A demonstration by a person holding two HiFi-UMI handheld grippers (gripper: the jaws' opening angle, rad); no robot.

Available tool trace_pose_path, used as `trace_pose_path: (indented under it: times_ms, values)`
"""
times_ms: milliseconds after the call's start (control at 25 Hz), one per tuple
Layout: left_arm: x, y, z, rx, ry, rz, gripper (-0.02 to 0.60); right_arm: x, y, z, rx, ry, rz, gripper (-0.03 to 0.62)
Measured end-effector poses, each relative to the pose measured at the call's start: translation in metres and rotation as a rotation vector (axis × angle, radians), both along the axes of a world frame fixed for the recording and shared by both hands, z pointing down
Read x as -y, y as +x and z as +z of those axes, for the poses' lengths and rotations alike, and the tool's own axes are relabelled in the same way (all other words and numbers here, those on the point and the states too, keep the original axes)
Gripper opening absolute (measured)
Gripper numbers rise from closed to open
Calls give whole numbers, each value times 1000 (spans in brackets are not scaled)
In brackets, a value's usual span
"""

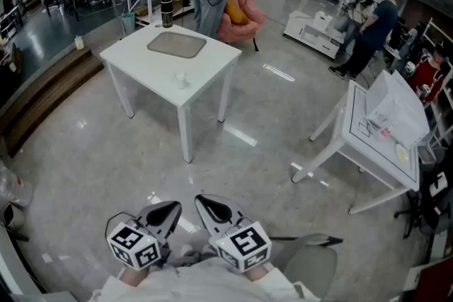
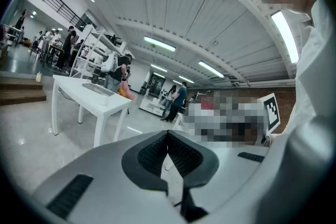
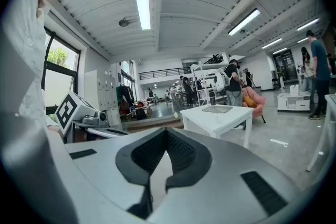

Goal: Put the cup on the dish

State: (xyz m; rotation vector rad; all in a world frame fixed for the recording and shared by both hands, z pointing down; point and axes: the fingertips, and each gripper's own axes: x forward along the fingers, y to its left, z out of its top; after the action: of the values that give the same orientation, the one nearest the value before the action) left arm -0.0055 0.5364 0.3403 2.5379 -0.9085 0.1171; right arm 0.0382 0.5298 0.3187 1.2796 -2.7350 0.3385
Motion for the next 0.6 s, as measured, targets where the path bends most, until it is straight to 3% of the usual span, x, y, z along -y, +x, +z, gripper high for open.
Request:
trace_pose_path:
  times_ms: [600]
  values:
    - [-6, 11, 4, 19, 9, 3, 8, -2, 5, 4, -3, 0, -19, 12]
